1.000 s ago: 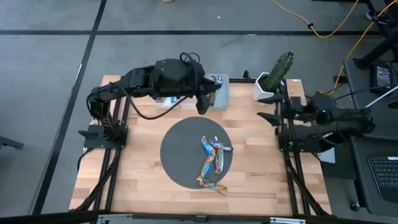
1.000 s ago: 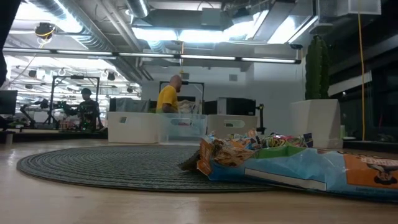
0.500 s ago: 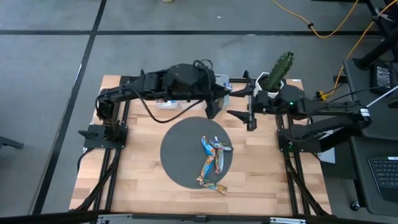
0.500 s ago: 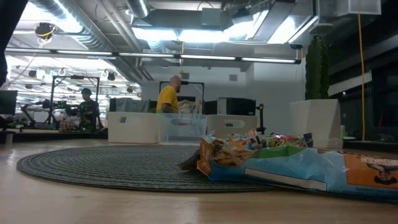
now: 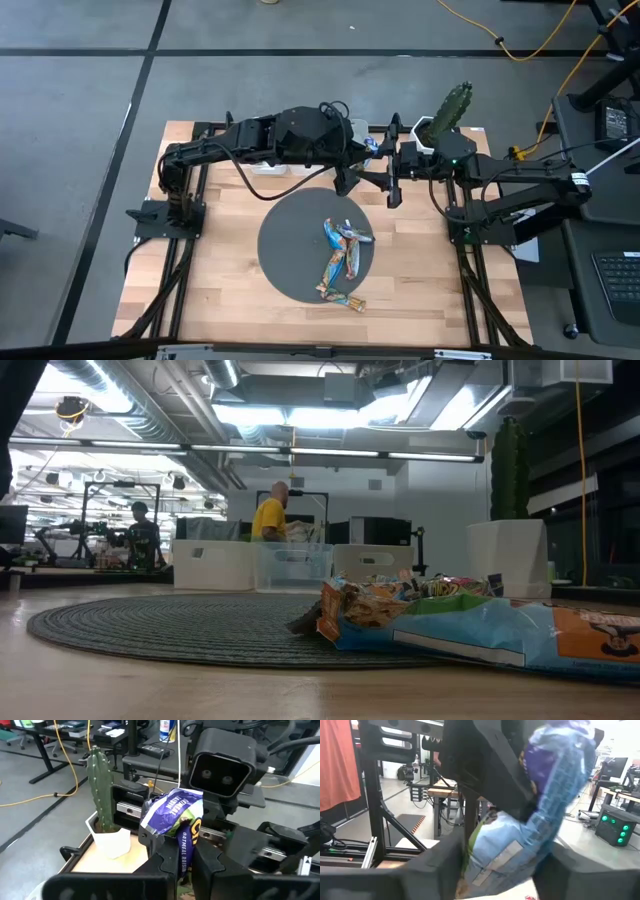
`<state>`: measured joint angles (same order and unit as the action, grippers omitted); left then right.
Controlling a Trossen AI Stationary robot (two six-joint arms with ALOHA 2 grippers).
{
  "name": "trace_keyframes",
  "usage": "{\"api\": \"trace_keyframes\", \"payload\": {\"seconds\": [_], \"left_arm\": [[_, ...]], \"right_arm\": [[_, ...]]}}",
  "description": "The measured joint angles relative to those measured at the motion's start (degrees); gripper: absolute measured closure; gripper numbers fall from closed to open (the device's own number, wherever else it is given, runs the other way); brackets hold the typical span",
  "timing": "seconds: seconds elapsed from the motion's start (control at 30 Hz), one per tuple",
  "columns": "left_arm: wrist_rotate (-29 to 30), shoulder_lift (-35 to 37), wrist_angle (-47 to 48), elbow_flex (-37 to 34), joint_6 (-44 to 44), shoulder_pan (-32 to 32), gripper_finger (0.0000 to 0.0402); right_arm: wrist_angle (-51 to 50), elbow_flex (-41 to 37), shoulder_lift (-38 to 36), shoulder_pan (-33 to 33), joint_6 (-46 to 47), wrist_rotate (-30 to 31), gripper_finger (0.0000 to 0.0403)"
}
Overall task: Pick and place Granola Bars by type
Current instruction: Put the blue granola bar into the gray bin
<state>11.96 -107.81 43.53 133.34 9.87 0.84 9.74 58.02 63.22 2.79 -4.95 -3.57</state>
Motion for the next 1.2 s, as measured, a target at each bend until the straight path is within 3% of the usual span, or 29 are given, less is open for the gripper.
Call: {"api": "trace_keyframes", "payload": {"seconds": [0.2,0.4,0.63,0.9,1.03,1.2], "left_arm": [[-0.29,0.05,-0.07,0.00,-1.54,0.17,0.0379],[-1.84,0.32,1.14,0.41,-3.17,0.20,0.0348],[-1.12,6.88,10.35,1.38,-0.33,-0.83,0.0274],[8.63,12.62,13.55,1.36,0.73,-6.72,0.0225],[9.46,12.53,13.67,1.31,0.42,-7.94,0.0222],[7.60,11.64,13.81,0.99,-0.13,-7.96,0.0226]], "right_arm": [[-0.07,0.00,-0.09,0.02,-0.39,-0.57,0.0343],[-0.65,-0.02,-0.75,-0.01,-0.07,-1.20,0.0355],[-6.87,0.05,-6.57,0.27,-0.27,1.09,0.0357],[-13.01,0.00,-14.52,0.64,2.55,2.72,0.0361],[-14.79,0.32,-13.90,3.44,4.72,2.84,0.0357],[-26.25,8.16,-5.50,12.63,1.06,1.88,0.0361]]}}
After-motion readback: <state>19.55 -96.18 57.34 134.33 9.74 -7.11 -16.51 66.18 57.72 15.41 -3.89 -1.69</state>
